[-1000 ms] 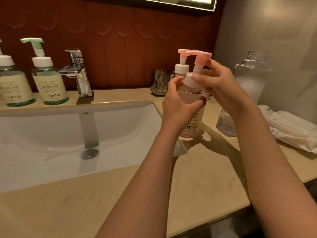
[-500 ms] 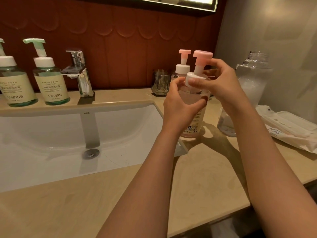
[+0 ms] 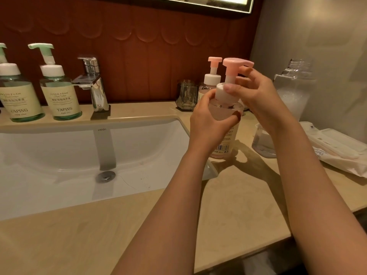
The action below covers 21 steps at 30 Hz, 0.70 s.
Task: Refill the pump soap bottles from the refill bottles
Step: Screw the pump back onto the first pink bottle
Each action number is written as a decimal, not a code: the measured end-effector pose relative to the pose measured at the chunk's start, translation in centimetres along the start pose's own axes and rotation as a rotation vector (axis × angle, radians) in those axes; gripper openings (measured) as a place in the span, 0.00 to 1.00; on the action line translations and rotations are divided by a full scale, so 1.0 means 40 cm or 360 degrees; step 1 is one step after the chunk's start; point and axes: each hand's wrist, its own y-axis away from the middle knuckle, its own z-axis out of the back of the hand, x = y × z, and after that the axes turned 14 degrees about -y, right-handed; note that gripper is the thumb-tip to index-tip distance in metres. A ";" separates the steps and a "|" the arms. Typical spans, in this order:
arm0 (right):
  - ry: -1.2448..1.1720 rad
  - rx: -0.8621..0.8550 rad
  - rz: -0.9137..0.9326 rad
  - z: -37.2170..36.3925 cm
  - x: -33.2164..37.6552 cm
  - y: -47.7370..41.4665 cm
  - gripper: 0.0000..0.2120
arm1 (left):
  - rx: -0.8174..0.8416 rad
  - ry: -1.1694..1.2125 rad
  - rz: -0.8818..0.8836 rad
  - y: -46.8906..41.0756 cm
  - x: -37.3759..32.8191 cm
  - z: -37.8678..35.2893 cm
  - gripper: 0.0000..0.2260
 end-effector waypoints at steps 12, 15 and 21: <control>0.0336 -0.0129 0.0113 -0.016 -0.005 0.005 0.21 | -0.0036 -0.0083 0.0016 -0.003 0.002 -0.006 0.29; 0.0267 -0.0113 0.0105 -0.012 0.001 0.007 0.19 | -0.0035 -0.0085 0.0018 -0.004 0.004 -0.007 0.29; 0.0148 -0.0010 0.0104 -0.005 0.016 0.015 0.14 | -0.0045 -0.0081 0.0014 -0.007 0.006 -0.009 0.30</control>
